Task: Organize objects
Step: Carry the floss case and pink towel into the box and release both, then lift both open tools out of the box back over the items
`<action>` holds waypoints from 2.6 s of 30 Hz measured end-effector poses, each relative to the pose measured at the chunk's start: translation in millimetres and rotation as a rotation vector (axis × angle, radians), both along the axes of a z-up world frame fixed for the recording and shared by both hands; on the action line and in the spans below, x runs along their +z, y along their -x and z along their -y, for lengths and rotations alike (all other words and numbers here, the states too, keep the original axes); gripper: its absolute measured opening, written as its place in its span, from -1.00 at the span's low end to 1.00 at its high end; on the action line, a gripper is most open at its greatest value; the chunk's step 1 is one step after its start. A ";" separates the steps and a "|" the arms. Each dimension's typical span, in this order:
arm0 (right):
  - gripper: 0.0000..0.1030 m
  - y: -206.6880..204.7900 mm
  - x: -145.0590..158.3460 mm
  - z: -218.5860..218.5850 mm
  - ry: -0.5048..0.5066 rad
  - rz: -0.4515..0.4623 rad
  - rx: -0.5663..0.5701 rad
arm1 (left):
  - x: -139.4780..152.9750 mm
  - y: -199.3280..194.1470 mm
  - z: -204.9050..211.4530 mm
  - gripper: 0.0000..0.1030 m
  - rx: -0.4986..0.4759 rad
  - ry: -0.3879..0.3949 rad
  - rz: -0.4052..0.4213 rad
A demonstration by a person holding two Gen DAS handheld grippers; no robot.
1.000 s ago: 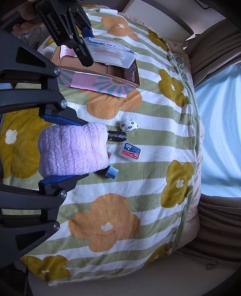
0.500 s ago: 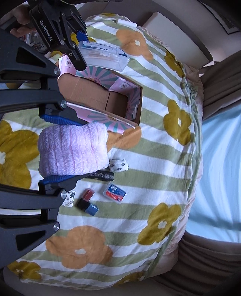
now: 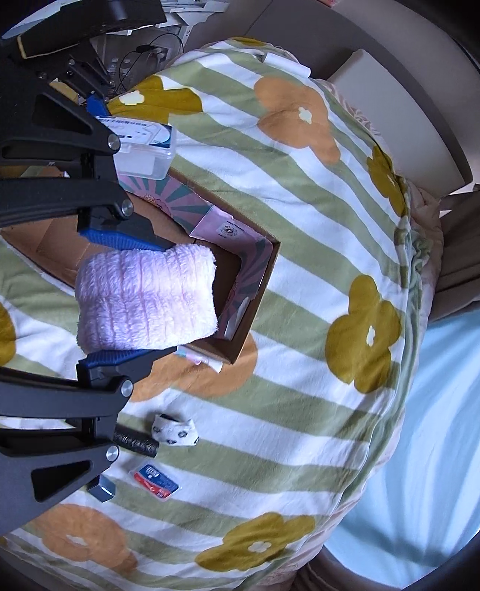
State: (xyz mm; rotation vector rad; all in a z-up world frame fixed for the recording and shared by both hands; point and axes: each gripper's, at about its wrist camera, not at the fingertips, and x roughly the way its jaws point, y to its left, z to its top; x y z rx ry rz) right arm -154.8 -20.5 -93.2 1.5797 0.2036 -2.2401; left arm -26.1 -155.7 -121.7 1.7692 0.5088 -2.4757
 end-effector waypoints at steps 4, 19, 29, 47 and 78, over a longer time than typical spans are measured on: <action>-0.20 20.3 -35.8 20.1 -0.004 0.067 0.024 | -20.8 7.5 -3.2 0.10 -0.017 0.010 0.024; -0.20 61.8 -124.7 51.6 -0.038 0.219 0.118 | -103.7 34.7 -20.8 0.10 -0.062 0.010 0.152; -0.09 66.2 -124.0 50.6 -0.032 0.207 0.154 | -119.5 35.5 -33.2 0.10 -0.065 0.033 0.193; 0.99 56.3 -95.7 41.3 0.004 0.174 0.139 | -96.7 33.9 -56.2 1.00 -0.079 0.049 0.148; 0.99 -79.1 84.0 -129.0 0.022 -0.083 -0.169 | 79.8 -20.5 -90.5 0.99 -0.179 0.122 -0.116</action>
